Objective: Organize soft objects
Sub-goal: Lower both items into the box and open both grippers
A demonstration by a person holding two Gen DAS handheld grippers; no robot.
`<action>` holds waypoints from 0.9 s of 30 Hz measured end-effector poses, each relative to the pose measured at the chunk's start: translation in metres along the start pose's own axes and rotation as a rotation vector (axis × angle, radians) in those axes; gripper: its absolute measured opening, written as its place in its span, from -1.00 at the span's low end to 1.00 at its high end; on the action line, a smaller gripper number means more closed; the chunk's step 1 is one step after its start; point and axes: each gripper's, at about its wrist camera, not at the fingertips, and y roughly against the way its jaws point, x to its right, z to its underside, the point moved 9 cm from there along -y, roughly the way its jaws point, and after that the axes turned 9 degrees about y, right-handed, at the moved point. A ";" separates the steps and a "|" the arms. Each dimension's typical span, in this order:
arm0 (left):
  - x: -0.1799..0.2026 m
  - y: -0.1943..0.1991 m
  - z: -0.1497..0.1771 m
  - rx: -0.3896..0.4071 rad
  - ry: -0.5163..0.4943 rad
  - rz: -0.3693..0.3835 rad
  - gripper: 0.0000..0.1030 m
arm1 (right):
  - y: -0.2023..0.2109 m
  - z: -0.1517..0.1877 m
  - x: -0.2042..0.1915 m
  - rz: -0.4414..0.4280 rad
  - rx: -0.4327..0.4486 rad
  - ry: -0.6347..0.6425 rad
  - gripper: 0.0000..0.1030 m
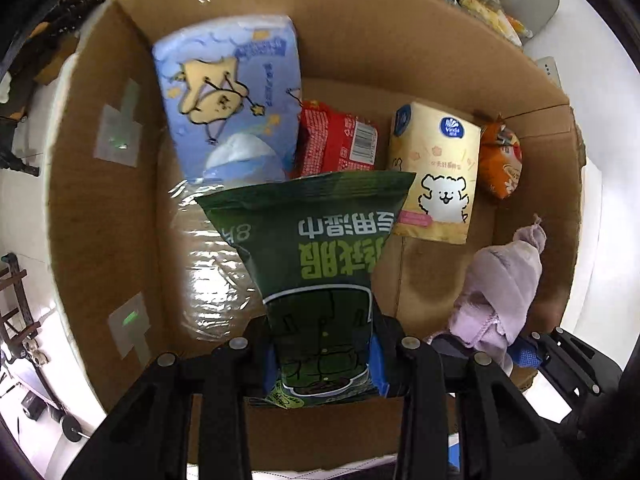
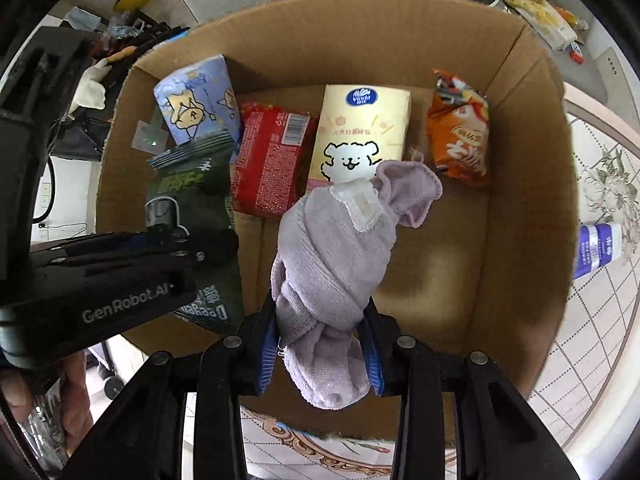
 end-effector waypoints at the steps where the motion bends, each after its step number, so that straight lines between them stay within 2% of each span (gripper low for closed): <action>1: 0.000 -0.003 0.000 -0.007 0.000 0.005 -0.36 | -0.005 -0.003 0.001 0.005 -0.005 0.000 -0.26; 5: 0.001 -0.012 0.003 -0.048 0.004 -0.002 -0.34 | -0.019 -0.005 0.000 0.016 -0.029 0.011 -0.21; 6: 0.001 -0.011 0.003 -0.052 0.009 0.003 -0.32 | -0.020 -0.005 0.001 0.017 -0.036 0.011 -0.11; 9: 0.001 -0.005 0.004 -0.018 0.005 -0.021 -0.03 | -0.021 -0.006 0.002 0.019 -0.041 0.003 0.38; 10: 0.001 -0.002 0.002 -0.002 -0.005 -0.029 0.06 | -0.019 -0.006 0.003 0.023 -0.034 -0.002 0.44; 11: 0.002 0.002 0.002 0.010 -0.016 -0.034 0.14 | -0.016 -0.005 0.005 0.029 -0.031 -0.007 0.44; 18: 0.004 0.037 0.005 0.100 -0.034 -0.049 0.37 | 0.005 0.001 0.013 0.070 0.004 -0.025 0.45; 20: 0.004 0.049 0.011 0.136 -0.028 -0.051 0.65 | 0.014 0.006 0.015 0.079 0.021 -0.036 0.45; 24: -0.004 0.070 0.024 0.228 -0.016 -0.062 0.82 | 0.033 0.016 0.020 0.105 0.054 -0.050 0.45; 26: -0.008 0.083 0.027 0.280 -0.017 -0.083 0.90 | 0.042 0.022 0.022 0.117 0.070 -0.061 0.53; 27: -0.009 0.092 0.029 0.314 -0.015 -0.099 0.94 | 0.045 0.023 0.022 0.126 0.081 -0.062 0.69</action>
